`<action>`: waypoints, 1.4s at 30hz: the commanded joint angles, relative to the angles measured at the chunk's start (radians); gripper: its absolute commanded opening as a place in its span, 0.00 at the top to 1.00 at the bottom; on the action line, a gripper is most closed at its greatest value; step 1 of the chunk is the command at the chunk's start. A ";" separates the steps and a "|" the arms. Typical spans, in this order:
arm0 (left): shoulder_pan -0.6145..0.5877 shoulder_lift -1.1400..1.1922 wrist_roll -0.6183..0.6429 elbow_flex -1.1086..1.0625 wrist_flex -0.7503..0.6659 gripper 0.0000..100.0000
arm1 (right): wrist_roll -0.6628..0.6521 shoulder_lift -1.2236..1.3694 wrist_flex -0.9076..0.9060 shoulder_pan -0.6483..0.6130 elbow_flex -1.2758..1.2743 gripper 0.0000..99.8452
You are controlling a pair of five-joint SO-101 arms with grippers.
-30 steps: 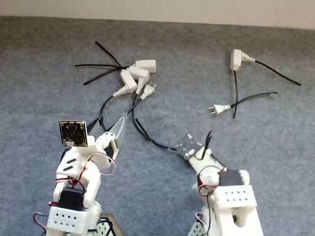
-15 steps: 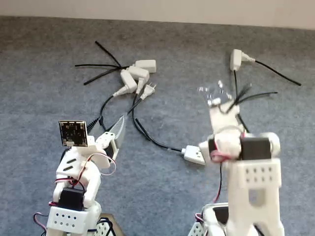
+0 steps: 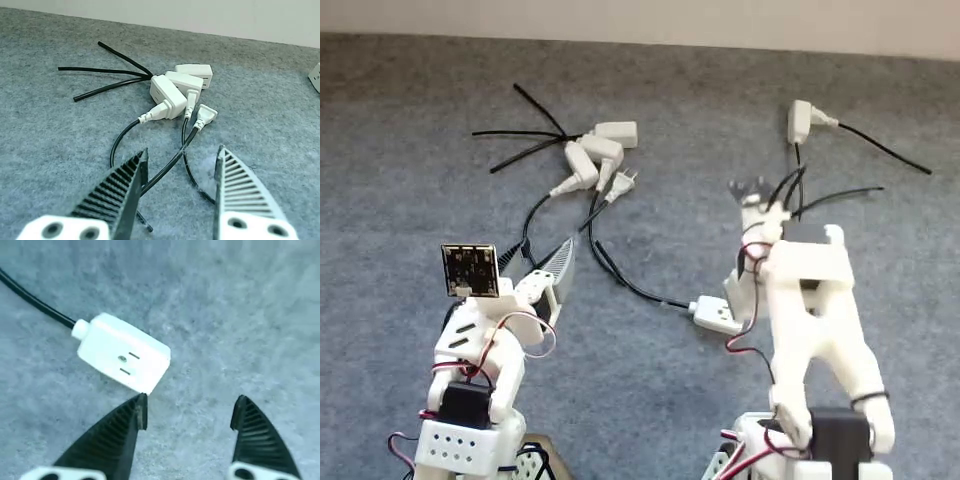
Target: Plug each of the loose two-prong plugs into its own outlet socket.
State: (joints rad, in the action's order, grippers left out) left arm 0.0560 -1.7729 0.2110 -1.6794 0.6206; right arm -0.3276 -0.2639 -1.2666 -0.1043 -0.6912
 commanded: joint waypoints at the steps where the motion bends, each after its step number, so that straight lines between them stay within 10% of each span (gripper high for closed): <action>1: -0.012 -0.012 -0.006 -0.016 0.002 0.77 | 0.009 0.012 0.093 -0.016 -0.047 0.74; 28: -0.012 -0.012 -0.006 -0.016 0.002 0.77 | -0.048 0.130 -0.030 -0.019 -0.208 0.74; 42: -0.012 -0.012 -0.006 -0.016 0.002 0.77 | -0.097 -0.128 -0.440 -0.036 0.274 0.74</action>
State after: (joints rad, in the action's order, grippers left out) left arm 0.0560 -1.7729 0.2110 -1.6794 0.6222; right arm -0.4166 -0.2700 -1.6947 -0.1304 -0.5271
